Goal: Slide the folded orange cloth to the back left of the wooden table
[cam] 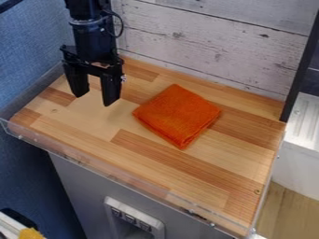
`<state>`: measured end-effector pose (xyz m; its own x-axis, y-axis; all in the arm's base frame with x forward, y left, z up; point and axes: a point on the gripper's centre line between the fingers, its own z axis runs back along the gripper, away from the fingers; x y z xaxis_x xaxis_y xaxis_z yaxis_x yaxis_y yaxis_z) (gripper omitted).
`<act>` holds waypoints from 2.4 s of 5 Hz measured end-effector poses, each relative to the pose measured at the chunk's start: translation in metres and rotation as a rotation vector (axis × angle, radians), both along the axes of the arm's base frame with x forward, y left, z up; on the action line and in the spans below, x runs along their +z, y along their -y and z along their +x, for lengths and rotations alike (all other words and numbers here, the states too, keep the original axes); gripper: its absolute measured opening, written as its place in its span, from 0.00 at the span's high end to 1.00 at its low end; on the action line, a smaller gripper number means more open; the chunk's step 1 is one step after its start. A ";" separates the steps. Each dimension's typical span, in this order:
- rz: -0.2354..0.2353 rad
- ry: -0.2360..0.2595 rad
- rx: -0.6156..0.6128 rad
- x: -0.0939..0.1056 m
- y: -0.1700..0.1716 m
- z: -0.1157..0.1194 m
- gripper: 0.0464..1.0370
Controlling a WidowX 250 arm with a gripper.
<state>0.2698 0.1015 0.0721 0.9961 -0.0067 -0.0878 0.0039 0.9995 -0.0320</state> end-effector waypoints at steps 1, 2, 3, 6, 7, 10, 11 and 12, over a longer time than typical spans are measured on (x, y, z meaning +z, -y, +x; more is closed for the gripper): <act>0.004 0.003 0.065 0.000 0.009 0.004 0.04; 0.021 0.018 0.155 0.001 0.029 0.018 0.04; 0.047 0.046 0.268 0.003 0.045 0.034 0.04; 0.083 0.120 0.545 0.007 0.087 0.068 0.04; 0.089 0.107 0.609 0.007 0.093 0.071 0.10; 0.086 0.075 0.696 -0.014 0.106 0.074 0.90; 0.082 0.053 0.701 -0.029 0.107 0.070 0.98; 0.073 0.041 0.708 -0.039 0.109 0.069 0.99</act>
